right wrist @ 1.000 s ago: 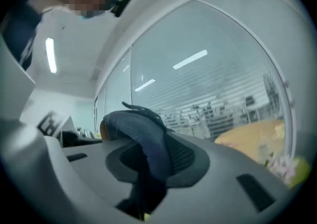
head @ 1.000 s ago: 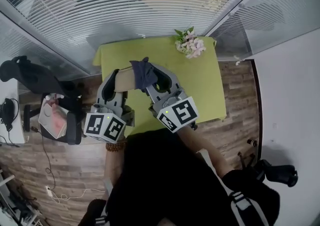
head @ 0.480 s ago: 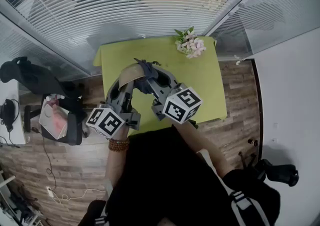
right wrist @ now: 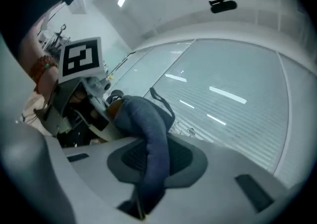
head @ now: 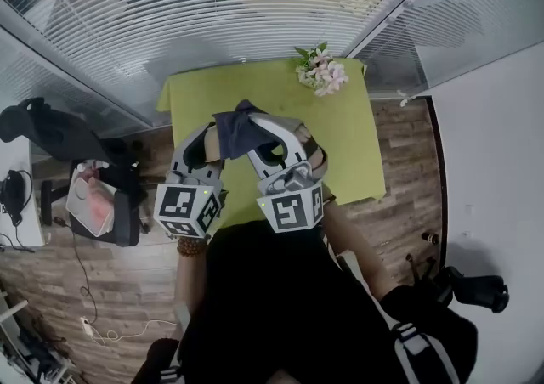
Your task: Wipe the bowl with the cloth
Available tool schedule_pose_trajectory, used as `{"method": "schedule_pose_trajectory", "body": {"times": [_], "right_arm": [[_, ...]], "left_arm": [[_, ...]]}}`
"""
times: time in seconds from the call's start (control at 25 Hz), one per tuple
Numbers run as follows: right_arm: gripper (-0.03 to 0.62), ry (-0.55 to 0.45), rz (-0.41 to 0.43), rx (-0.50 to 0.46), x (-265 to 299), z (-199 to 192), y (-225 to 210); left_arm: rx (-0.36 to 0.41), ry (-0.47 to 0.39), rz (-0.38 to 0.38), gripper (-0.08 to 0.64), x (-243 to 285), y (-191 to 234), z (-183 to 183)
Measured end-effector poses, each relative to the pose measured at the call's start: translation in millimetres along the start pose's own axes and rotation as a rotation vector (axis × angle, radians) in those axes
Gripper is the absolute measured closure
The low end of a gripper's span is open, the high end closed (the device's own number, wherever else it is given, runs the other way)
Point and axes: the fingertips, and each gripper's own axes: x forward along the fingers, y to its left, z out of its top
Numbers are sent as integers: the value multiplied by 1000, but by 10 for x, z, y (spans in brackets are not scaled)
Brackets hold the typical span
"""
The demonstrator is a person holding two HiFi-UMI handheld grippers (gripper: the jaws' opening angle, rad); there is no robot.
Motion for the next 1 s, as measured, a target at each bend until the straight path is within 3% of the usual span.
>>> {"method": "schedule_pose_trajectory", "body": {"times": [0.16,0.28,0.48,0.56,0.6,0.64,0.72,0.8,0.92,0.96,1.0], "right_arm": [[528,-52,-23,267,-15,19,-93],[526,-125,-19,555,26,46,-184],[526,-141,144,1025,114,-65,-104],[521,-117,214,1177,157,-124,-32],[518,-94,236,1212,173,-172,-5],[517,-62,243,1202,187,-234,12],[527,8,224,1046,204,-368,27],[529,65,190,764,191,-442,22],[526,86,176,313,121,-363,21],[526,80,180,210,97,-315,39],[526,71,182,131,79,-275,65]], "left_arm": [[-247,-109,-66,505,-42,-11,147],[-373,-197,-76,503,-95,9,213],[-664,-327,-148,503,-171,45,189],[-716,-330,-171,505,-171,75,124],[-701,-309,-175,505,-151,73,84],[-657,-272,-180,503,-114,54,41],[-509,-167,-183,470,-30,-1,-36],[-321,-96,-114,442,-14,27,-53],[26,29,27,442,14,85,-157],[113,82,35,449,52,53,-235],[144,119,28,471,86,18,-299]]}}
